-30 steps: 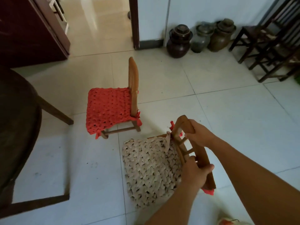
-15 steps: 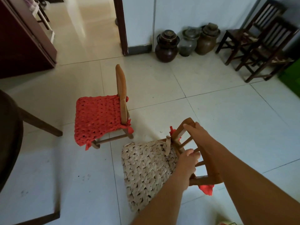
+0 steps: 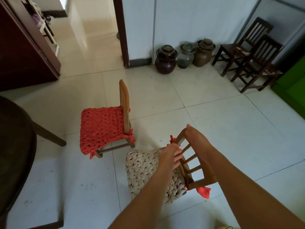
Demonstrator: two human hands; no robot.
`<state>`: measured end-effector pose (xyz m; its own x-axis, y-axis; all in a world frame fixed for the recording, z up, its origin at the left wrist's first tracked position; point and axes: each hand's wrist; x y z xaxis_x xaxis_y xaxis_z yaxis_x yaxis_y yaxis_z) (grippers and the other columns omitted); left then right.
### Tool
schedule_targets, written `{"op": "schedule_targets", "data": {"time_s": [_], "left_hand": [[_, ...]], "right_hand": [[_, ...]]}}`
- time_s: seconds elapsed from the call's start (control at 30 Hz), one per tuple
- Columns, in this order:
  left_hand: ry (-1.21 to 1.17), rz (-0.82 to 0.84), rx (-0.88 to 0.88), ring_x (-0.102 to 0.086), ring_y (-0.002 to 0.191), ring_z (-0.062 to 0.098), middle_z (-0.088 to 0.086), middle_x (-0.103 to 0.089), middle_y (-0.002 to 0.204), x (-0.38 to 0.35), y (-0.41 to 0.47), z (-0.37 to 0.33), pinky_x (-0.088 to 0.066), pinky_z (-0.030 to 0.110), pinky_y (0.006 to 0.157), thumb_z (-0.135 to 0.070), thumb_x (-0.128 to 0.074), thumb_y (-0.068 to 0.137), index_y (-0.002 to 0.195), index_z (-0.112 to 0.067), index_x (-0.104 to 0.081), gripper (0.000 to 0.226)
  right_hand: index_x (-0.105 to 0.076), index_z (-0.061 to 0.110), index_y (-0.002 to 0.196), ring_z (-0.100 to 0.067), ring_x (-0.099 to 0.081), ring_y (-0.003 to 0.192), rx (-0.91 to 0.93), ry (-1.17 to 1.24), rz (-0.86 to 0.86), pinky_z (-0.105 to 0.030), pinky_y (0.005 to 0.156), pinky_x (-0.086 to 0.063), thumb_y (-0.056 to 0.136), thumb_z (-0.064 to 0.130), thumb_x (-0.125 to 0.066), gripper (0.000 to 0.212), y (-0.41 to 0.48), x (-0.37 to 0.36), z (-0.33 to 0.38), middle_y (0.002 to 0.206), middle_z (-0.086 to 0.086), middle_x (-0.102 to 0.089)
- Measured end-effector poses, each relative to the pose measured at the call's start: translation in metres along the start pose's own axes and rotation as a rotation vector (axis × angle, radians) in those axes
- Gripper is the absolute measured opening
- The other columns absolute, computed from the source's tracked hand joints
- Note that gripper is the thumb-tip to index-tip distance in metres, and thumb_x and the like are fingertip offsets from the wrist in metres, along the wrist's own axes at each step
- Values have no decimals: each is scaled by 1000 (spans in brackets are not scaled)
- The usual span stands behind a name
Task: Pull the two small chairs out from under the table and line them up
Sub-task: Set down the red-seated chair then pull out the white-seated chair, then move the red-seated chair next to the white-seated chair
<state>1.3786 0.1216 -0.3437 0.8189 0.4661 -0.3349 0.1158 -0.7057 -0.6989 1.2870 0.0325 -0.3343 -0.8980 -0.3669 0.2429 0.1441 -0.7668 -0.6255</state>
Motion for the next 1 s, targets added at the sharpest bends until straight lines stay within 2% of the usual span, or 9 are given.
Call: {"op": "schedule_targets", "data": {"time_s": [0.03, 0.1, 0.23, 0.3, 0.43, 0.53, 0.7, 0.87, 1.0], "left_hand": [[17, -1, -4, -54, 123, 28, 13, -59, 130, 1, -9, -9, -39, 41, 107, -23, -46, 96, 119, -11, -51, 27], [30, -14, -13, -57, 119, 27, 14, -61, 127, 5, -26, -29, -43, 39, 103, -22, -46, 96, 119, -11, -48, 26], [23, -50, -85, -63, 108, 27, 15, -64, 123, 16, -68, -60, -50, 35, 88, -25, -47, 95, 129, -12, -45, 36], [33, -59, -130, -65, 104, 27, 14, -67, 117, 23, -86, -73, -50, 37, 89, -30, -47, 95, 131, -13, -44, 40], [68, -59, -165, -68, 91, 22, 7, -72, 99, 40, -120, -104, -51, 34, 76, -32, -43, 95, 128, -14, -49, 37], [101, -70, -182, -69, 88, 23, 6, -72, 94, 54, -143, -126, -49, 39, 85, -31, -42, 95, 121, -14, -53, 33], [146, -93, -232, -68, 93, 28, 12, -72, 100, 78, -174, -153, -47, 47, 99, -29, -43, 95, 118, -11, -56, 32], [168, -105, -255, -66, 91, 28, 12, -70, 100, 83, -189, -173, -46, 46, 99, -28, -42, 96, 122, -8, -54, 35], [183, -90, -276, -66, 102, 33, 17, -70, 108, 72, -194, -182, -45, 50, 102, -26, -43, 96, 123, -7, -55, 35]], "right_hand": [[-48, 10, 134, -29, -43, 131, -4, 38, 51, -44, 108, -29, 94, 52, -37, 59, -13, 1, 9, 143, -11, -47], [-41, 13, 141, -27, -39, 135, -15, 92, 88, -46, 109, -30, 93, 54, -38, 63, -36, 4, 23, 148, -5, -43], [-46, 19, 136, -25, -50, 122, 17, 162, 116, -41, 94, -41, 91, 55, -43, 58, -81, 7, 43, 141, -4, -51], [-47, 21, 135, -25, -55, 115, 32, 183, 126, -39, 89, -43, 91, 54, -43, 55, -99, 6, 52, 135, -5, -56], [-52, 20, 130, -25, -61, 108, 67, 180, 160, -42, 91, -47, 92, 53, -40, 52, -132, -1, 68, 121, -6, -64], [-59, 20, 121, -23, -65, 101, 87, 189, 184, -37, 82, -50, 93, 54, -39, 49, -155, -9, 81, 110, -4, -69], [-65, 22, 108, -20, -70, 93, 118, 184, 212, -30, 69, -52, 92, 56, -38, 46, -184, -20, 101, 102, -2, -74], [-66, 18, 108, -25, -69, 97, 157, 214, 207, -39, 82, -53, 92, 55, -39, 49, -201, -17, 116, 102, -6, -75], [-64, 15, 110, -26, -68, 99, 186, 207, 214, -41, 86, -52, 93, 55, -39, 50, -205, -7, 123, 105, -8, -73]]}}
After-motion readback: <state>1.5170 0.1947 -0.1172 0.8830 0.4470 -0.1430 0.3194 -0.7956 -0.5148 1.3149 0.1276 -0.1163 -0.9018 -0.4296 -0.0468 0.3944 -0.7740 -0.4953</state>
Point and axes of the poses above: each hand's wrist, its own y-axis towards the middle knuckle, its own x-axis out of the back of the hand, z = x × y
